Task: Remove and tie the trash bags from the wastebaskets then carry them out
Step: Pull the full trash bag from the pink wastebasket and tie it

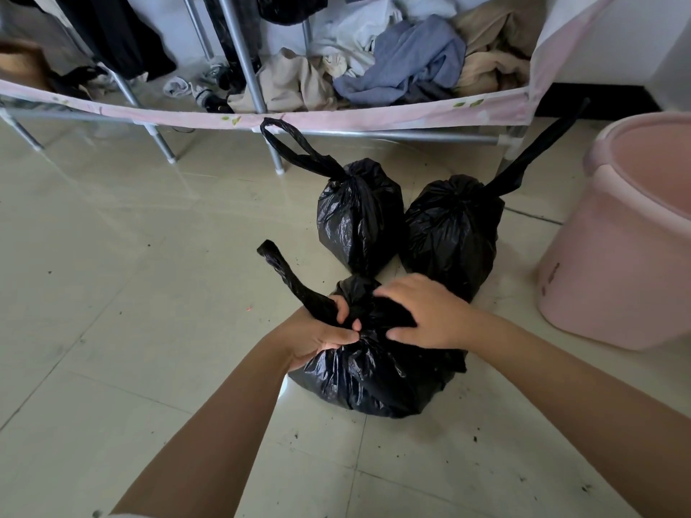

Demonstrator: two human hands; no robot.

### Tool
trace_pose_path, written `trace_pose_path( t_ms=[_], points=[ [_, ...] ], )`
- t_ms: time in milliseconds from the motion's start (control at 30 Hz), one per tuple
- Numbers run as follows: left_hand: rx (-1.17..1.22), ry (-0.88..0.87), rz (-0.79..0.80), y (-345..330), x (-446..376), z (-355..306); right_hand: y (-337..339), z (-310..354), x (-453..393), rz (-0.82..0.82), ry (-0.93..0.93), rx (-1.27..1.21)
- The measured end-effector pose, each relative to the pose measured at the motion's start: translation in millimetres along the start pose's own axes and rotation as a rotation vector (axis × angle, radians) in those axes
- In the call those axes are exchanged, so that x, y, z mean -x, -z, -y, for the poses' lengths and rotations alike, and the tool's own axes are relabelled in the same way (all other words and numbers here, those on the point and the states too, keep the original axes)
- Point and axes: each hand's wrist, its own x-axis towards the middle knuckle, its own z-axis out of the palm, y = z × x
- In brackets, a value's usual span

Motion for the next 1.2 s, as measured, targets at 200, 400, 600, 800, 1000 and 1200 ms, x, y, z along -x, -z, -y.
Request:
trace_pose_path(
  t_ms=[200,400,600,800,1000,1200],
  points=[
    [-0.217,-0.236,-0.574,-13,-9,4,-13,19,-5,0.007,-0.007,0.002],
    [-0.662,-0.131,-0.789,-17,-21,15,-22,34,-5,-0.055,0.023,-0.01],
    [0.398,-0.087,-0.442,-21,-8,-2,-24,14,-2,-0.046,-0.049,-0.055],
    [0.553,-0.14,-0.313,-27,-10,4,-31,17,-1,0.021,-0.087,-0.056],
    [-0.008,-0.203,-0.329,-14,-5,24,-13,7,6,0.214,-0.03,-0.16],
    [-0.717,-0.29,-0.383,0,11,32,15,10,-16,-0.059,-0.07,-0.241]
  ],
)
